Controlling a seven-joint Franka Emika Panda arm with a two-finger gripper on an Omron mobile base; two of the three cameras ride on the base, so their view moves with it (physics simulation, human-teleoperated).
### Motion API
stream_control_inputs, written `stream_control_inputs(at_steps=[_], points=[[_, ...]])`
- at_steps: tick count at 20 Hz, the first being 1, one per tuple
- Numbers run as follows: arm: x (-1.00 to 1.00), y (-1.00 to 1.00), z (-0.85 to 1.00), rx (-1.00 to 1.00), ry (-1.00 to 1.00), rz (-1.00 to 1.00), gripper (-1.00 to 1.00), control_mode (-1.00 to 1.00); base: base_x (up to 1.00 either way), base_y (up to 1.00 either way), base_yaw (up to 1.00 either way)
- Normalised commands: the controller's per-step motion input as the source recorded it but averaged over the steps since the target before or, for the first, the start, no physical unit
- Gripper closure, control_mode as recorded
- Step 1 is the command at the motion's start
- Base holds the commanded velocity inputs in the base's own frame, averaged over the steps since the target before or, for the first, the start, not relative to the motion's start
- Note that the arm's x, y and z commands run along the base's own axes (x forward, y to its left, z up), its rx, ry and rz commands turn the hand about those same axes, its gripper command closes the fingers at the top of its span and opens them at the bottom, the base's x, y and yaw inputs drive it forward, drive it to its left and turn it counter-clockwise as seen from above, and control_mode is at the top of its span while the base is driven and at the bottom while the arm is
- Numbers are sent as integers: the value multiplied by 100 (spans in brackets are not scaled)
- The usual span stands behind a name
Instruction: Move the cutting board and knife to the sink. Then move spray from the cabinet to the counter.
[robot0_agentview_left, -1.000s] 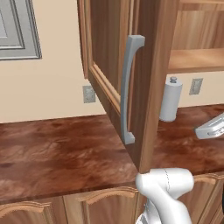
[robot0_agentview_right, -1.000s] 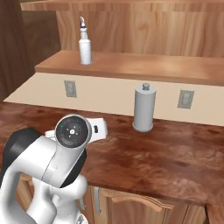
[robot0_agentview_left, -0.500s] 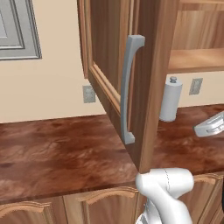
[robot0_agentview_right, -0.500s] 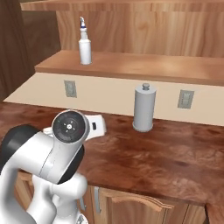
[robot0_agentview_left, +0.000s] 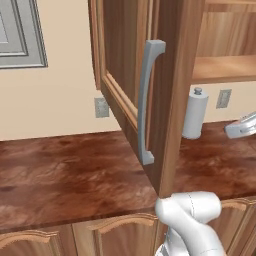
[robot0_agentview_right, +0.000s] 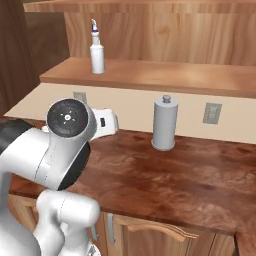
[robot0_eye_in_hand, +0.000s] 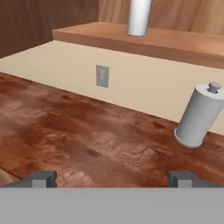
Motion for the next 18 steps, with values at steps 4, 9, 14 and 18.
stream_control_inputs(at_steps=[4,9,14,18], points=[[2,22,78,-3,3,-6,-100,-100,0,0,0],[4,41,69,-3,0,-22,-100,-100,0,0,0],[13,49,47,0,0,-29,-100,-100,0,0,0],[16,13,19,4,0,-14,-100,-100,0,0,0]])
